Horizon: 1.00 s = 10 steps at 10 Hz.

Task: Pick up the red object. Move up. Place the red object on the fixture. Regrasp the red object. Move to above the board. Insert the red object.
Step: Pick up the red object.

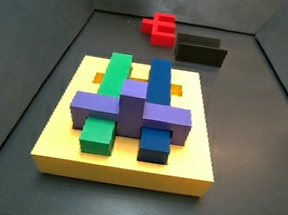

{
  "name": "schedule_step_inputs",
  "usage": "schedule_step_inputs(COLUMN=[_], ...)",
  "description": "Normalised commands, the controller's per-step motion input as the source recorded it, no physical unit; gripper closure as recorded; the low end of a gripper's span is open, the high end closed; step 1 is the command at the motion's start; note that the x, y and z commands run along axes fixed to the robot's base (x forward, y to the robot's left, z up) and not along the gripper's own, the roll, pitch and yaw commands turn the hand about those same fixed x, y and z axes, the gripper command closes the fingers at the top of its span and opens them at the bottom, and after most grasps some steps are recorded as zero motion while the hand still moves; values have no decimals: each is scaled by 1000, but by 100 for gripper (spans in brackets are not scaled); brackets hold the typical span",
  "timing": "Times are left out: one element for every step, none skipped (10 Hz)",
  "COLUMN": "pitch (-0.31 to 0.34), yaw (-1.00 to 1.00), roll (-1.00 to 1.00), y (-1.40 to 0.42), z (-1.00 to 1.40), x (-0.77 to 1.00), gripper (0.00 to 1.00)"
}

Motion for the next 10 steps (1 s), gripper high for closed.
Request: schedule_step_inputs(pitch=[0,0,0,0,0,0,0,19,23,30], yaw=[-729,-731,-709,-717,-720,-731,-734,-734,-737,-746], roll=[-99,-91,-86,-80,-79,-76,-74,-64,-60,-54], y=[171,174,191,189,189,180,183,191,183,166], z=[-26,-6,0,0,0,0,0,0,0,0], x=[14,11,0,0,0,0,0,6,20,46], gripper=[0,0,0,0,0,0,0,0,0,0])
